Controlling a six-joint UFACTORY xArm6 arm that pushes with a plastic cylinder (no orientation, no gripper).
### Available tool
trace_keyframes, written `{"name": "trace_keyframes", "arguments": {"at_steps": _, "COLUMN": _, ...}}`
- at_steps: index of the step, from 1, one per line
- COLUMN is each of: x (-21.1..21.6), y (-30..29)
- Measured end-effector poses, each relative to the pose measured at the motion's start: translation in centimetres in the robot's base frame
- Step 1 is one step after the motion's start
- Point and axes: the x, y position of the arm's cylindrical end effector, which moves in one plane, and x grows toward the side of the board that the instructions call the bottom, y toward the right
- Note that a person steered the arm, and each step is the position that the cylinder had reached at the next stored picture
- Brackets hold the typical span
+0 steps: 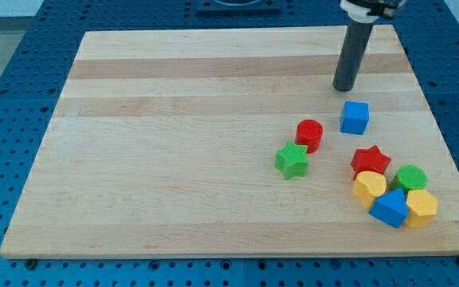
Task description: Push blue cube closer to the group of blocks
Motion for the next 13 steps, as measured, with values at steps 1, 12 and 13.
{"name": "trace_keyframes", "arguments": {"at_steps": 1, "x": -0.7, "y": -5.2}}
{"name": "trace_keyframes", "arguments": {"at_steps": 12, "x": 9.4, "y": -3.9}}
{"name": "trace_keyframes", "arguments": {"at_steps": 13, "x": 12.0, "y": -6.3}}
